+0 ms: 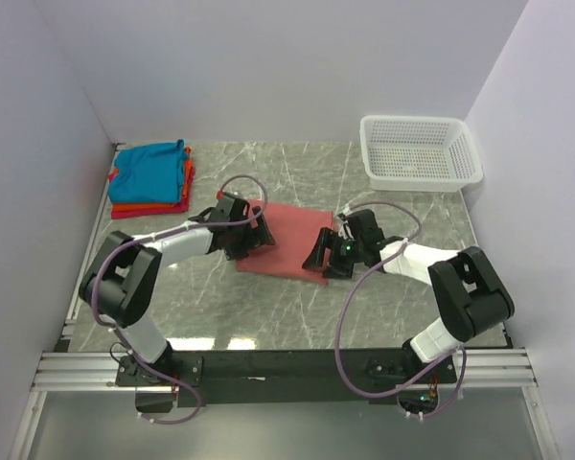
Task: Fold and stack the t-shirts
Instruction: Fold the tshirt
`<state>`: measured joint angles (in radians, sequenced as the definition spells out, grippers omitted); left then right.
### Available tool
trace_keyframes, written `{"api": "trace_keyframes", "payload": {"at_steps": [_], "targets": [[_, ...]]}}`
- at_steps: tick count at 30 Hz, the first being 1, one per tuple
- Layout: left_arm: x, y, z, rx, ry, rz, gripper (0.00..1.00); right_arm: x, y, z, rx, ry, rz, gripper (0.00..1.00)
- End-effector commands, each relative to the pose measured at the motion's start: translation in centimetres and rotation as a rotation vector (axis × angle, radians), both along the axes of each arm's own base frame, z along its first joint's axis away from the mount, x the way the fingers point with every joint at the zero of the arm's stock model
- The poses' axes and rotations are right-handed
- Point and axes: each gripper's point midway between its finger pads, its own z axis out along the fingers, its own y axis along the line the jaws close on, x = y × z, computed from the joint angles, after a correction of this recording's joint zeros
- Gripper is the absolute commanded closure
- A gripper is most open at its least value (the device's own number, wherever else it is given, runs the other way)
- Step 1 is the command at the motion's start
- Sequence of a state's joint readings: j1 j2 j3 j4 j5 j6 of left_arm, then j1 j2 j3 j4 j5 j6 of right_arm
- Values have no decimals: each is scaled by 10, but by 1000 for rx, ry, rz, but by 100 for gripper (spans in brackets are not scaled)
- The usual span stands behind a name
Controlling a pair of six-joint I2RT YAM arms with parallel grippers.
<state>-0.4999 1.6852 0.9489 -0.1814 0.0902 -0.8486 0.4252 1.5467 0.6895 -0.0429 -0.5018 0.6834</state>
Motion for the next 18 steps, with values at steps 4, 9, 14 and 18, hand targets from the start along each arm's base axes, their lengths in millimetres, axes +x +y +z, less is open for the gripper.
{"api": "trace_keyframes", "payload": {"at_steps": [4,9,14,18], "targets": [[-46,14,-7,0,48,13,1,-41,-6,-35,-38,52,52,14],[-72,23,9,34,36,23,1,-66,-4,-30,-86,33,109,14],[-72,28,67,13,-105,42,1,-50,-3,31,-157,-198,103,14],[-62,56,87,113,-173,125,1,-29,-22,80,-206,-347,-10,14]]}}
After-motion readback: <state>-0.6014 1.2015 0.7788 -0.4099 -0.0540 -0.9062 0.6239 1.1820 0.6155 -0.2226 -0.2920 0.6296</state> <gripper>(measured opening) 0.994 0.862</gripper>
